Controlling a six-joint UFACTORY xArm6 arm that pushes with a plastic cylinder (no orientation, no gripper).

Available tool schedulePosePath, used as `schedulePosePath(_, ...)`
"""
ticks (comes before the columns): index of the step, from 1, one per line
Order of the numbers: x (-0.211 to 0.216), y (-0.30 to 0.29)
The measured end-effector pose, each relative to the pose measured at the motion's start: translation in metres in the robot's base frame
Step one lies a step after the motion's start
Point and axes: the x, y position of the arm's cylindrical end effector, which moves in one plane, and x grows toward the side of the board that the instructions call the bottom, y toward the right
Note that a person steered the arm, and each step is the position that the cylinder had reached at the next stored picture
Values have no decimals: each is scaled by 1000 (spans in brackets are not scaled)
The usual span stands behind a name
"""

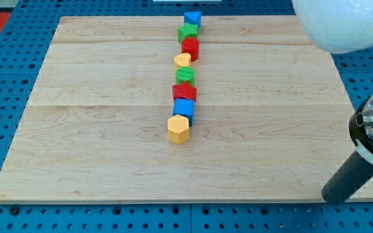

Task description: Move the yellow heart towards the left center

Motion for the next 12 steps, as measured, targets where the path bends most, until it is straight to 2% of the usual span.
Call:
schedulePosePath(2,1,1)
schedulePosePath(4,-31,35)
schedulePosePath(6,-198,59)
schedulePosePath(7,-262,31)
schedulePosePath(8,-288,-21)
schedulePosePath(11,-269,-275)
schedulePosePath(12,-269,-318)
